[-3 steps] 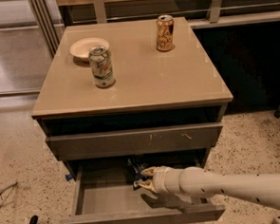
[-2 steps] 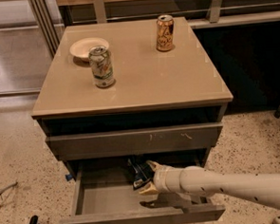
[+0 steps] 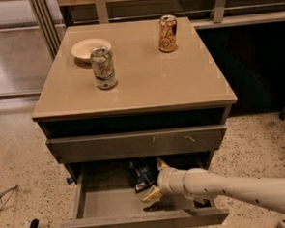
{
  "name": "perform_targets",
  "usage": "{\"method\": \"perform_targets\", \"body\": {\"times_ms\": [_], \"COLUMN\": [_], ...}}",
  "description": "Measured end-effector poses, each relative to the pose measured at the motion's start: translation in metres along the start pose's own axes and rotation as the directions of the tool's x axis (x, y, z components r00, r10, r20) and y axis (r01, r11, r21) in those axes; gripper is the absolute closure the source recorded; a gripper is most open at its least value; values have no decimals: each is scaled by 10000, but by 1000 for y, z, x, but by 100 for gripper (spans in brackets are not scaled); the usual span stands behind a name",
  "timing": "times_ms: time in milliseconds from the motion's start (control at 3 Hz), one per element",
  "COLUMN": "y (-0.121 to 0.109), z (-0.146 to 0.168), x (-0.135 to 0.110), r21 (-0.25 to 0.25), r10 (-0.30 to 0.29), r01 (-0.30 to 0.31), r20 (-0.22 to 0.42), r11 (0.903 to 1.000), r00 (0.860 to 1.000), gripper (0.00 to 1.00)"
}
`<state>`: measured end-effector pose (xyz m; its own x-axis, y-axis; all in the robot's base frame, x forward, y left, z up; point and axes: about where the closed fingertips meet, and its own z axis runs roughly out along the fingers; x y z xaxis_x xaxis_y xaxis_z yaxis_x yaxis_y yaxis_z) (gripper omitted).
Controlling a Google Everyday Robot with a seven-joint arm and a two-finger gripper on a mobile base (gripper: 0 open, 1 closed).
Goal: Pick blue chip bag from middle drawer and place on counter
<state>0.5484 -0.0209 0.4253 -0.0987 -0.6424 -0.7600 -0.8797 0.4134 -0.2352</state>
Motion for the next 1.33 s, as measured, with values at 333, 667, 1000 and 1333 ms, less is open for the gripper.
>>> {"method": "perform_targets", "body": {"times_ms": [333,667,1000,1333], "y": [-5,-9,-9,-9], "z": [15,30,41,41], "x": [7,9,10,10], "r21": [-4,-69,-125,-125], "r10": [330,548,589,589], "r01": [-330,-547,-585,-585], "r20": [91,208,288,288], "r11": [9995,9985,9982,9982], "r00": [9994,9983,9979,9979], "gripper": [6,10,23,46]}}
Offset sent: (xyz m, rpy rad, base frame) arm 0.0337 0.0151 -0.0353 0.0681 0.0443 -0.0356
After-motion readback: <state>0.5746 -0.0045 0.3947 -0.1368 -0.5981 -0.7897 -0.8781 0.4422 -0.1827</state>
